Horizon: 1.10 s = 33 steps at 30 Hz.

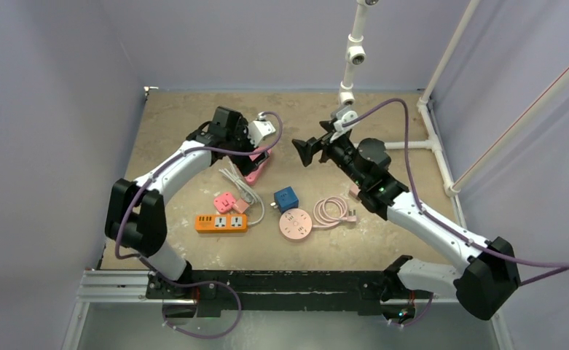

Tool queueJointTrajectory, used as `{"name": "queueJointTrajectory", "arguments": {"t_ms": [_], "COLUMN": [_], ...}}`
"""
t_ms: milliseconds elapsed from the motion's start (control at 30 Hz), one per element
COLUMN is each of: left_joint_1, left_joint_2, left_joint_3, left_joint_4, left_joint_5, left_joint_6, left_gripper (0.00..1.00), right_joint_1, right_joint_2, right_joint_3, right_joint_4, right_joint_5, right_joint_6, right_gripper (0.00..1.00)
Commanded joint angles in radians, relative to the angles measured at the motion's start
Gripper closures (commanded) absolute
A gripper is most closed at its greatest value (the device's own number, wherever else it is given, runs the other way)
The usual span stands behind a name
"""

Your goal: Insert the plug

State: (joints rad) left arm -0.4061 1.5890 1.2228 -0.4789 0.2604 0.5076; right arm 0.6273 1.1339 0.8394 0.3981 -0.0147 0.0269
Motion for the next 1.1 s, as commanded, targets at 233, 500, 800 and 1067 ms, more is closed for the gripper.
{"name": "queueJointTrajectory", "arguments": {"t_ms": [233,500,800,1067], "left_joint_1": [0.036,0.184,0.185,0.185], "left_joint_2": [0.081,-0.031,-0.135,-0.161], "left_joint_3": [0.095,0.07,0.045,0.049], "left_joint_4": [0.018,-0.007,-0.024,-0.024], "left_joint_5": [0.016,0.107,0.102,0.095], "left_joint_6": [0.004,-0.058,0.0,0.015], "left_gripper": [0.01,0.01,0.01,0.01], "right_joint_1": [0.182,0.236,0.236,0.24], "right_joint_2": [0.146,0.24,0.377,0.399], "right_joint_3": [0.06,0.1,0.259,0.238], "right_joint_4": [-0.095,-0.129,-0.468,-0.539], "right_joint_5": [0.153,0.152,0.179,0.12], "right_joint_6": [-0.004,0.058,0.124,0.275], "right_gripper": [0.01,0.01,0.01,0.03]}}
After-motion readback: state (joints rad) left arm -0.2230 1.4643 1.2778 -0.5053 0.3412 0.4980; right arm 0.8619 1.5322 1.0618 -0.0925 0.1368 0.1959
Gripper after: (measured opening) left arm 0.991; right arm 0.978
